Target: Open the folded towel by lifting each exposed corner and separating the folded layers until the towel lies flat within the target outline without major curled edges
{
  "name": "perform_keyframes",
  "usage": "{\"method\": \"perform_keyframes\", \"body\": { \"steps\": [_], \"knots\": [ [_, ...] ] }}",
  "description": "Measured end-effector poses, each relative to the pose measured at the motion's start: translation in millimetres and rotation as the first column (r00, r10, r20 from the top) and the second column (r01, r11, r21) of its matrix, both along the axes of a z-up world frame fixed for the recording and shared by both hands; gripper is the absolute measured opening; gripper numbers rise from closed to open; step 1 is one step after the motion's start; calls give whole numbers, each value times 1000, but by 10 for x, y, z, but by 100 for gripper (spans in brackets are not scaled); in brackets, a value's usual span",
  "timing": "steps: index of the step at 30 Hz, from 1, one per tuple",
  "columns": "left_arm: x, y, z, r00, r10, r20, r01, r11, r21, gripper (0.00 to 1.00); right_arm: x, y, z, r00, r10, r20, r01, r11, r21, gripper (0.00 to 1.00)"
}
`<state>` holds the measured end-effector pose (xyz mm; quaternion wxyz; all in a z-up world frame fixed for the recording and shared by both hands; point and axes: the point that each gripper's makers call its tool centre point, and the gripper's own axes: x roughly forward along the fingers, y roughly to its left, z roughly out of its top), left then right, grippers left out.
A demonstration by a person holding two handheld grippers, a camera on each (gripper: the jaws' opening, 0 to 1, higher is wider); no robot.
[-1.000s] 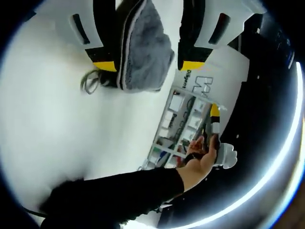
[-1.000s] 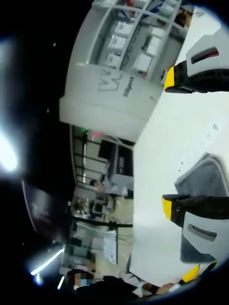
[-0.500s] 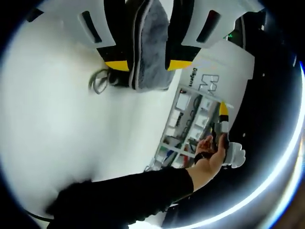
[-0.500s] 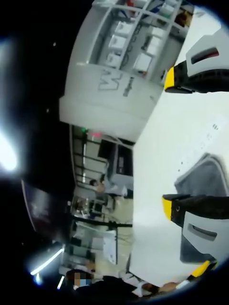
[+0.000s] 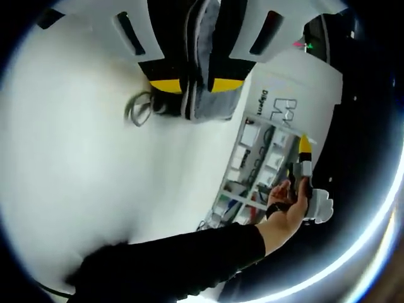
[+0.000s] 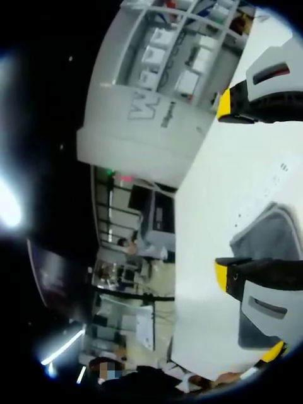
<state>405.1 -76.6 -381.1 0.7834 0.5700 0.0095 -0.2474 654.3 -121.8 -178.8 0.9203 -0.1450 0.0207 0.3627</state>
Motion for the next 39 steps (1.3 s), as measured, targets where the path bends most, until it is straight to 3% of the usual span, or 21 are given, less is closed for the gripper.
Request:
{"method": "perform_keyframes", "body": {
  "steps": [5,9,19,24,29,33,39],
  "knots": [
    [8,-3,44,1000,-2,11,2,1000,-8,6,31,6,-17,1000,-2,-10,3,1000,20,87],
    [25,4,64,1000,3,17,-3,1000,-18,5,106,-4,-75,999,-14,-49,17,999,45,86],
    [38,13,60,1000,5,9,-5,999,-32,4,191,-16,-107,996,-39,-80,46,994,96,76],
    [60,25,66,999,16,30,-15,999,-34,5,254,19,-182,991,-28,-129,46,989,139,80],
    [69,35,95,999,22,46,-21,999,-31,5,236,55,-200,983,25,-180,15,976,216,77],
    [65,23,97,999,20,50,-19,1000,-24,5,262,55,-270,962,88,-259,-1,948,318,75],
    [56,20,70,999,12,50,-12,1000,1,4,279,55,-334,943,129,-306,-3,924,382,74]
  ]
}}
